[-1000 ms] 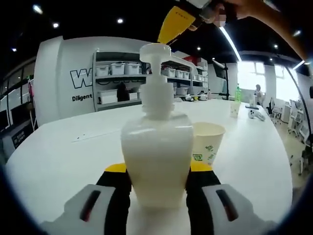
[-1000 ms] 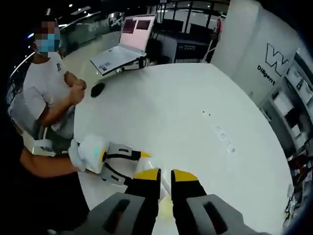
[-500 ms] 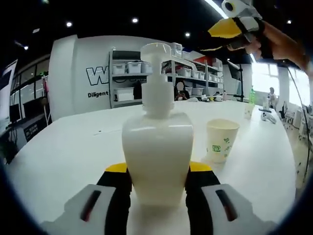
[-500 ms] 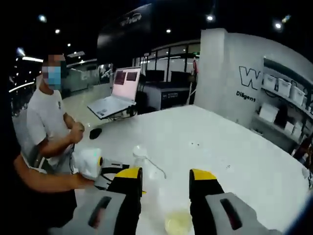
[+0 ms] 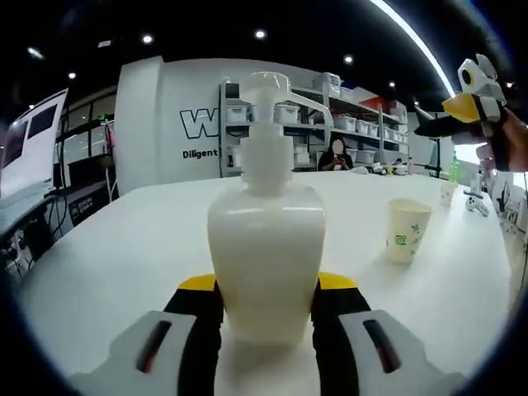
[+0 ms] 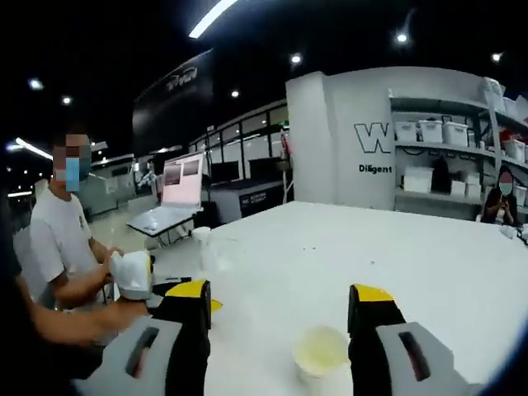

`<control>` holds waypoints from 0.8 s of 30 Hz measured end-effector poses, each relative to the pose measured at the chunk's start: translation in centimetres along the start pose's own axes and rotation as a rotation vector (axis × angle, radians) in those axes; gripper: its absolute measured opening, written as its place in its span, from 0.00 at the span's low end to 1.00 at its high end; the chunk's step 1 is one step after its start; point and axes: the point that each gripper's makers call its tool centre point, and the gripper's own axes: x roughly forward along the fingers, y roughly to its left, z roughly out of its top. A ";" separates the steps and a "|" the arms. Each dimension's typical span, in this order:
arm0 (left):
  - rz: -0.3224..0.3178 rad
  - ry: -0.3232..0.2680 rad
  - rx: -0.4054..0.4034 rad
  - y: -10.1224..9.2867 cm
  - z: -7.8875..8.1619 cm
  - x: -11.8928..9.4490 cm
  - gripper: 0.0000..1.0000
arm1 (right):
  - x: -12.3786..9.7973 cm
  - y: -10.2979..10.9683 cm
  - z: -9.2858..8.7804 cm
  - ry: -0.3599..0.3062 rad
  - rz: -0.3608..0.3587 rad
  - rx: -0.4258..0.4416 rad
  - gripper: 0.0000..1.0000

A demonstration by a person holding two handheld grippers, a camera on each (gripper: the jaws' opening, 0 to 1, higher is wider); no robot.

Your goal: Hold the bottle steady, press the pump all the way down and release, and repeat the specified number of times to dispense into the cup

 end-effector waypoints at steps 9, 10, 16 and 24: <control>0.123 -0.020 -0.034 3.7 -0.6 -2.1 0.39 | -2.6 -0.8 -3.0 -0.041 -0.084 0.010 0.86; 0.133 -0.023 -0.036 3.9 -0.6 -2.3 0.39 | -2.7 -0.9 -3.3 -0.040 -0.094 0.015 0.87; 0.177 -0.037 -0.055 4.9 -0.9 -2.8 0.39 | -3.0 -0.1 -5.7 -0.021 -0.107 0.030 0.89; 0.161 -0.039 -0.090 4.7 -1.1 -2.7 0.39 | -3.1 0.7 -6.7 -0.004 -0.115 0.012 0.90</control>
